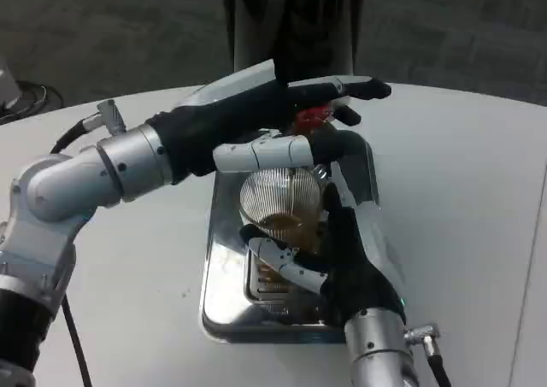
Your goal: Grasp the cup under the faucet to collect the drink, then remove the cup.
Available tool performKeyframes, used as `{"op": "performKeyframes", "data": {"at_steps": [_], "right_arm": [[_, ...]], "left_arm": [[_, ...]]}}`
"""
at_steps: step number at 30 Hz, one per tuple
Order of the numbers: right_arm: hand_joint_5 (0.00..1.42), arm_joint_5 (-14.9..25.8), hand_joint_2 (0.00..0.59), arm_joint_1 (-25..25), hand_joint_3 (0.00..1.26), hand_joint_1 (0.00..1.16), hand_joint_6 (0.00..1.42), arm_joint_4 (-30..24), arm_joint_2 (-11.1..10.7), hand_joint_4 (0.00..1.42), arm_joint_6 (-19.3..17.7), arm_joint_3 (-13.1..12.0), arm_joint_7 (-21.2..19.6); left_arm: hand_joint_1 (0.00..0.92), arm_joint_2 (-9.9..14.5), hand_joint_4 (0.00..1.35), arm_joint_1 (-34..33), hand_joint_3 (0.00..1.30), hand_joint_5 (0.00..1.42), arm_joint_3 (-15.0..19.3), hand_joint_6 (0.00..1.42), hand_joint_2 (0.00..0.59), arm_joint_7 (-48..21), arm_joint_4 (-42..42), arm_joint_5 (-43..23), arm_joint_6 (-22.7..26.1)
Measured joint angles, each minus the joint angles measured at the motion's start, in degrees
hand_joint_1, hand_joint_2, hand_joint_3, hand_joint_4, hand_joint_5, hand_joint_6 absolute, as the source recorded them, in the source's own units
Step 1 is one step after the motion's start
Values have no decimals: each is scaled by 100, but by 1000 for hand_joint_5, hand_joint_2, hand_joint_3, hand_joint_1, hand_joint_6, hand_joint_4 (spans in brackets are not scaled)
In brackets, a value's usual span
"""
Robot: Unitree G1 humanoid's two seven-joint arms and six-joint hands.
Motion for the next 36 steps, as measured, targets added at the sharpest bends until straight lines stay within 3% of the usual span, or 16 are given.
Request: {"op": "performKeyframes", "data": {"at_steps": [5,15,26,36], "right_arm": [[69,-1,205,-14,4,687,1,144,5,50,-8,51,-223],[229,74,217,-55,160,704,117,415,14,218,-125,139,-719],[301,351,229,-137,269,697,190,877,14,319,-574,257,-1242],[367,425,229,-151,353,749,254,953,14,395,-620,342,-1528]], "left_arm": [[0,3,81,-17,149,182,0,271,78,-2,43,0,-16],[0,6,90,-77,157,182,-7,271,81,-35,134,53,-54],[0,70,103,-81,166,192,-2,271,84,-35,119,132,-68],[0,104,114,-46,169,197,5,284,82,-35,45,133,-68]]}}
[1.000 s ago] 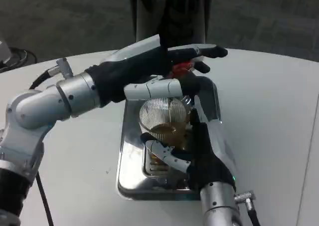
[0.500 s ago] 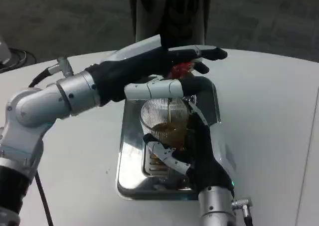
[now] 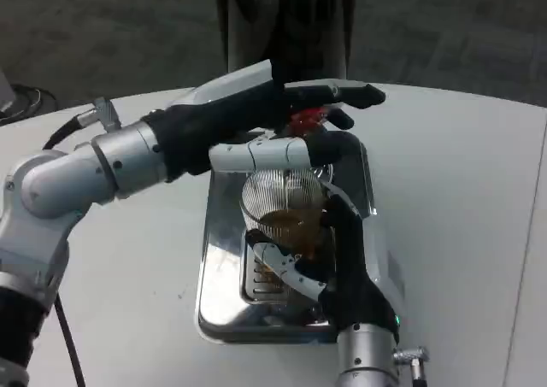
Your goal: Grasp the cup under the faucet to collect the drink, then remove the cup.
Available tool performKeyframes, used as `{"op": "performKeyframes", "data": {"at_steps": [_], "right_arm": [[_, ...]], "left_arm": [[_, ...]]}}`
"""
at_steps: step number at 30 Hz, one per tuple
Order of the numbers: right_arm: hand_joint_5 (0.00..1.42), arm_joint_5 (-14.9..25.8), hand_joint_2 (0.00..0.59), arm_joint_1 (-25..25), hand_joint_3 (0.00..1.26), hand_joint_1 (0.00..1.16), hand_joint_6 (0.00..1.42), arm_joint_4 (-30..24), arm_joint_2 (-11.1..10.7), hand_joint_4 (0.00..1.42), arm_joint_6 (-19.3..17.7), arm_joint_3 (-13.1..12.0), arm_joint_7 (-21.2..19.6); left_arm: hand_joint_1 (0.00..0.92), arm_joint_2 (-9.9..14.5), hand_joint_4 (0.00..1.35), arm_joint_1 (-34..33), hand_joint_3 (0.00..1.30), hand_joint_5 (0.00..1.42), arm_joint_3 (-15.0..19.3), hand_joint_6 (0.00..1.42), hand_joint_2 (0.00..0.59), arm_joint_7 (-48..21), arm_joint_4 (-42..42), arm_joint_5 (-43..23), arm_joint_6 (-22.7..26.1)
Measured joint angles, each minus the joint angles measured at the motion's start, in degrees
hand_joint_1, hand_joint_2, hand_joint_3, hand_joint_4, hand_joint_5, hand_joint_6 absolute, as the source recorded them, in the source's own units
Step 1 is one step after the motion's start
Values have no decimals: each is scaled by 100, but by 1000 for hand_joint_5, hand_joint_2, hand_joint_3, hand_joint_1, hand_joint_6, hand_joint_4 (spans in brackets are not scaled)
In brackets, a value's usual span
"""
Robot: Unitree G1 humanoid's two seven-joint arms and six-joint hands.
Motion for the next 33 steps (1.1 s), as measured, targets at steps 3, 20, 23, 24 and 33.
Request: {"op": "performKeyframes", "data": {"at_steps": [3,20,23,24,33], "right_arm": [[386,14,229,-2,369,755,271,44,0,420,-49,38,-90],[480,149,239,-93,460,746,316,232,-7,513,-257,23,-328],[494,148,239,-100,472,746,317,234,-10,527,-257,20,-329],[496,148,239,-100,475,746,318,234,-11,533,-257,20,-331],[583,143,235,-97,544,736,359,176,-15,622,-252,8,-331]], "left_arm": [[0,1,114,32,169,204,29,289,72,1,-25,-1,0],[0,-122,208,295,228,321,339,381,62,233,-122,-175,-130],[0,-131,217,296,240,332,409,392,62,235,-122,-186,-130],[0,-131,225,296,247,339,428,396,62,235,-123,-188,-130],[0,-141,241,297,262,352,559,418,64,235,-176,-212,-94]]}}
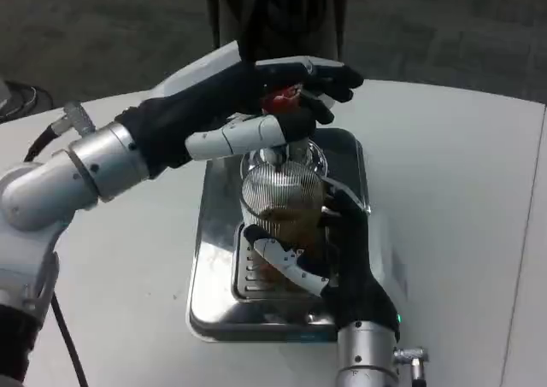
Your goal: Grasp the cup under the faucet to collect the drink, then remove the cup.
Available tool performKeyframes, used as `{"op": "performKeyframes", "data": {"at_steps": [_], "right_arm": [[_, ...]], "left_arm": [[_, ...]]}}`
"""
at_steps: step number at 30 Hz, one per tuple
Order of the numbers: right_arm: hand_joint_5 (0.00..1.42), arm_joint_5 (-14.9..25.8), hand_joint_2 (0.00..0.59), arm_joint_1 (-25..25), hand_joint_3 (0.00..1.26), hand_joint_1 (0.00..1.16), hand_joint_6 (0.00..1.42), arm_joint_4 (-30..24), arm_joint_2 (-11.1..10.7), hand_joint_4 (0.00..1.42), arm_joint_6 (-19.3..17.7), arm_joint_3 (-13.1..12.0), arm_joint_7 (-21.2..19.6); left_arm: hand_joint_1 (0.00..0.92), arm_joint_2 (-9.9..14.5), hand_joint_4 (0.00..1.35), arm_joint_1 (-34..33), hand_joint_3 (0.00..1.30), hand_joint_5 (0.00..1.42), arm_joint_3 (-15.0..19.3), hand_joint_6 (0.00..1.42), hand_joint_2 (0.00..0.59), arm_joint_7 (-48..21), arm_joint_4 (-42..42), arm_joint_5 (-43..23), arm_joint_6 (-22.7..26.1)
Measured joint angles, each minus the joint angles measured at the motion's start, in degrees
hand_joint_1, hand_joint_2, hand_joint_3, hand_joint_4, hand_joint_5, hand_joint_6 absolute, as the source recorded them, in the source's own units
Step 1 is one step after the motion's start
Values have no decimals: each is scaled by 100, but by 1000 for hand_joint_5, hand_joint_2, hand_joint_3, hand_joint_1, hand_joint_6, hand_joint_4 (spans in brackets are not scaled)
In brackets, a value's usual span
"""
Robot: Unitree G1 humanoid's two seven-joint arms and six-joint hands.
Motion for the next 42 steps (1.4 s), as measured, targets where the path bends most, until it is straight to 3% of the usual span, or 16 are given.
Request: {"op": "performKeyframes", "data": {"at_steps": [11,23,42], "right_arm": [[632,-22,234,150,572,732,376,-236,5,653,87,-65,4],[648,-34,234,242,585,732,379,-416,12,662,173,-89,10],[679,-161,234,508,615,732,388,-737,-82,689,187,-110,48]], "left_arm": [[0,-20,251,17,272,367,156,430,66,3,-230,-9,119],[0,-202,252,23,270,370,181,444,70,67,-433,-30,201],[0,-208,276,138,290,384,405,484,76,70,-1119,-425,541]]}}
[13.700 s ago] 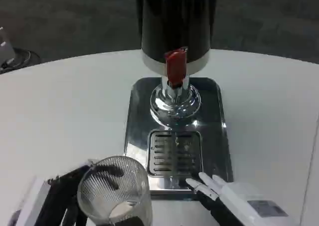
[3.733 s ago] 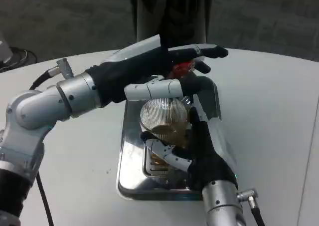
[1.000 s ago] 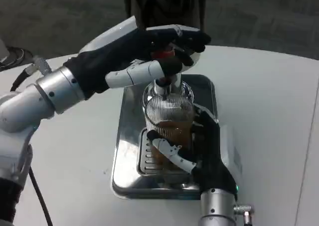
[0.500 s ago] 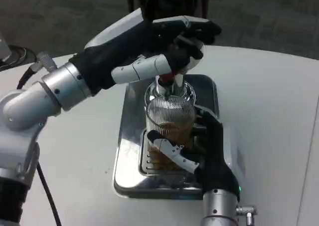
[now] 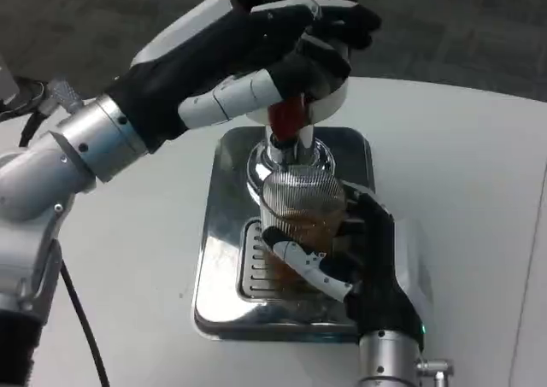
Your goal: Grasp the cup under the faucet to collect the drink, then remove the cup.
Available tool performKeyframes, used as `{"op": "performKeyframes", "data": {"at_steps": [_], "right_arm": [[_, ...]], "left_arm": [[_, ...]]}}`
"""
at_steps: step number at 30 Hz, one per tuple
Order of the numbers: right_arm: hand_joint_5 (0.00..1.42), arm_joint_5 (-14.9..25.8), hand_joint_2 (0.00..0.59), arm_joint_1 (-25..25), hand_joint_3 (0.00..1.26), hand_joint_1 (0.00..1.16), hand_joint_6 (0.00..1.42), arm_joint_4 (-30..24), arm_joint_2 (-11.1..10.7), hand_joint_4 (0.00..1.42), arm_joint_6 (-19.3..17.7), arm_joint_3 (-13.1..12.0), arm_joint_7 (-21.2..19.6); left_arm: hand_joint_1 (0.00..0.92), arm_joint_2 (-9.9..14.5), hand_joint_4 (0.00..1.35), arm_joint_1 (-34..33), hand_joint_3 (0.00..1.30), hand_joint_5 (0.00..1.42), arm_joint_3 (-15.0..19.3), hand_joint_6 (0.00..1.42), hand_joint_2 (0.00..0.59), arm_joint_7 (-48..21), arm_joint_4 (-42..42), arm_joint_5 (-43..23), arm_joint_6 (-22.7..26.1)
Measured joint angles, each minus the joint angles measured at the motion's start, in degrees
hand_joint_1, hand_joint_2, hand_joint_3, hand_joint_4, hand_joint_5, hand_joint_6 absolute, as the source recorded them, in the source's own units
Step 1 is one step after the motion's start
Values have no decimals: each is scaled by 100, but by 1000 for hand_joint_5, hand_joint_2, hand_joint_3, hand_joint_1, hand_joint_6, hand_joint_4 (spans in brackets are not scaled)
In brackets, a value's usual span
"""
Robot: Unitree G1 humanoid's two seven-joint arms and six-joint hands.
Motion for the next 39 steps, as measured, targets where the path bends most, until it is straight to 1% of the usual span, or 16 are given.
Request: {"op": "performKeyframes", "data": {"at_steps": [10,19,29,33,39], "right_arm": [[690,-23,219,213,627,739,388,-296,-87,705,13,-25,101],[697,-83,219,503,638,745,388,-614,-181,715,24,-55,166],[708,-92,217,680,646,744,400,-849,-218,715,24,-55,251],[711,-93,217,842,652,744,401,-1011,-240,727,24,-54,298],[717,-95,217,975,653,744,402,-1105,-251,731,21,-51,372]], "left_arm": [[0,0,285,101,293,397,61,493,76,21,-164,-50,90],[0,0,289,190,302,397,213,496,77,47,-287,-218,154],[0,5,289,345,304,405,312,499,77,69,-417,-248,242],[0,15,289,363,304,406,421,500,78,100,-527,-259,278],[0,18,302,402,304,408,481,512,81,102,-667,-337,359]]}}
